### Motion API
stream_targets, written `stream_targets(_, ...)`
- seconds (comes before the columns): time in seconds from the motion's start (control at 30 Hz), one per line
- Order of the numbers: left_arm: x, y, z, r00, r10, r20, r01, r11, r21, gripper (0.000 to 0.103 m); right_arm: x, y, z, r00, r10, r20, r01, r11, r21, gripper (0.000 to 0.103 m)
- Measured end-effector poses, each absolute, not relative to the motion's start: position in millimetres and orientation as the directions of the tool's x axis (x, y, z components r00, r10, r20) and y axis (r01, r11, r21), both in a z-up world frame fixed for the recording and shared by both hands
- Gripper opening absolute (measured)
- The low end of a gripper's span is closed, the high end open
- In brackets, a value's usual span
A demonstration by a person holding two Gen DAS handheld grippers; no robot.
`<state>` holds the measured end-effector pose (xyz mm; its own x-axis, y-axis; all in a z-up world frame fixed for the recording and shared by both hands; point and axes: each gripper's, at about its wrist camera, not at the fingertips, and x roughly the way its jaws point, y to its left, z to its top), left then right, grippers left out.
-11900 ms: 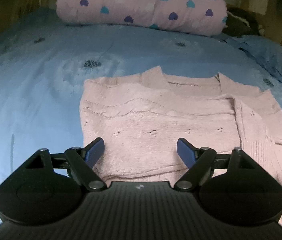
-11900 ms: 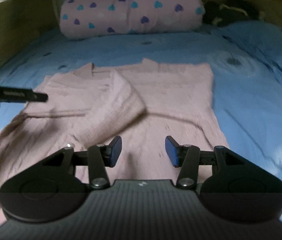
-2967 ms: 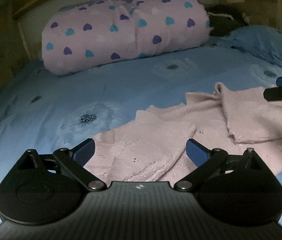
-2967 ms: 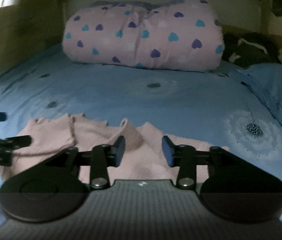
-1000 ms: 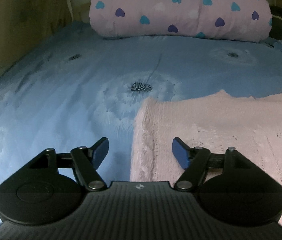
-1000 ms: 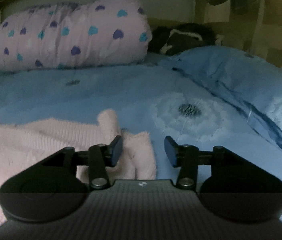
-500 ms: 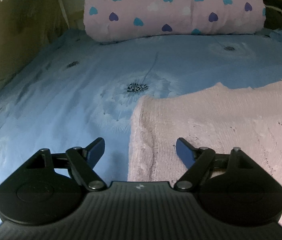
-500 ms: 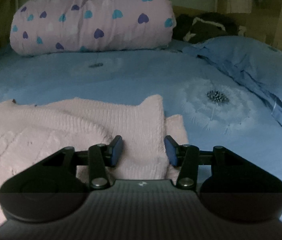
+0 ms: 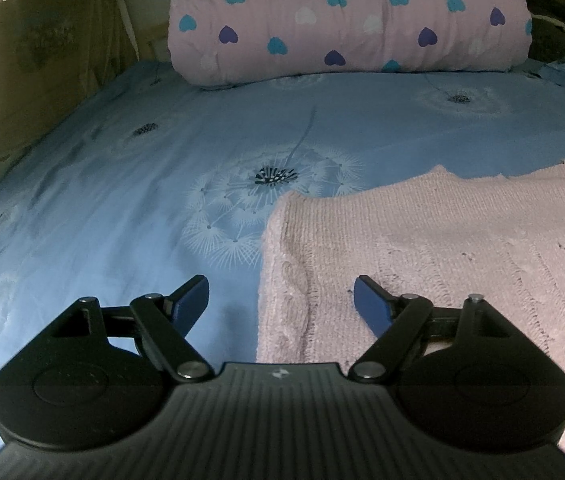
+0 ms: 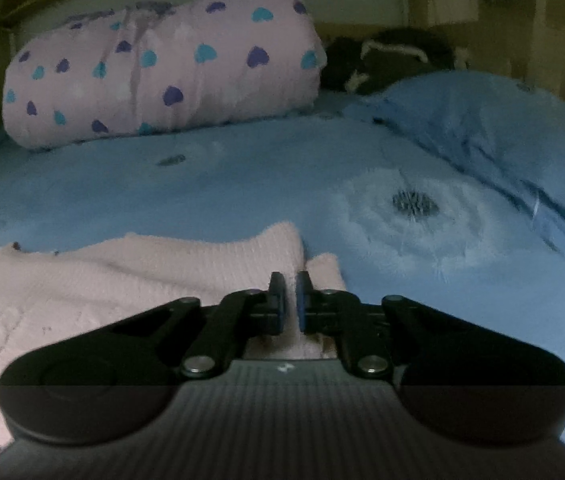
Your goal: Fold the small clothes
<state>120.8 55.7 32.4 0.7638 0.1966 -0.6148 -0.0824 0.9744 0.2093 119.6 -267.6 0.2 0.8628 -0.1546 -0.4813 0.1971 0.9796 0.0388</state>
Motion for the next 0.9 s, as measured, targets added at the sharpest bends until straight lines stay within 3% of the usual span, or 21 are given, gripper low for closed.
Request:
stream_targets(0.23,122,59,38,0.758,0.187,-0.625,-0.097,0.98,0.175,0.084,121,-267,-2,0.851,-0.158,-0.5,0.203,0.979,0.036,0.018)
stream_targets(0.3,121,60,40,0.759,0.182,-0.625,-0.099,0.981,0.165,0.084,120,-267,2,0.849,-0.153,-0.505,0.208,0.977,0.053,0.04)
stream_targets(0.37,121,62,43,0.756,0.173,-0.631,-0.1,0.984,0.15,0.084,117,-268,6,0.857,-0.129,-0.5,0.196,0.977,0.084,0.053)
stream_targets(0.7,106,69,59,0.769,0.125,-0.627,-0.105,0.992,0.069,0.084,98,-251,34,0.897,-0.075,-0.437,0.131,0.986,0.099,0.054)
stream_targets(0.9,104,75,59,0.762,0.13,-0.635,-0.126,0.991,0.051,0.084,97,-258,30,0.878,0.029,-0.479,0.109,0.96,0.258,0.054)
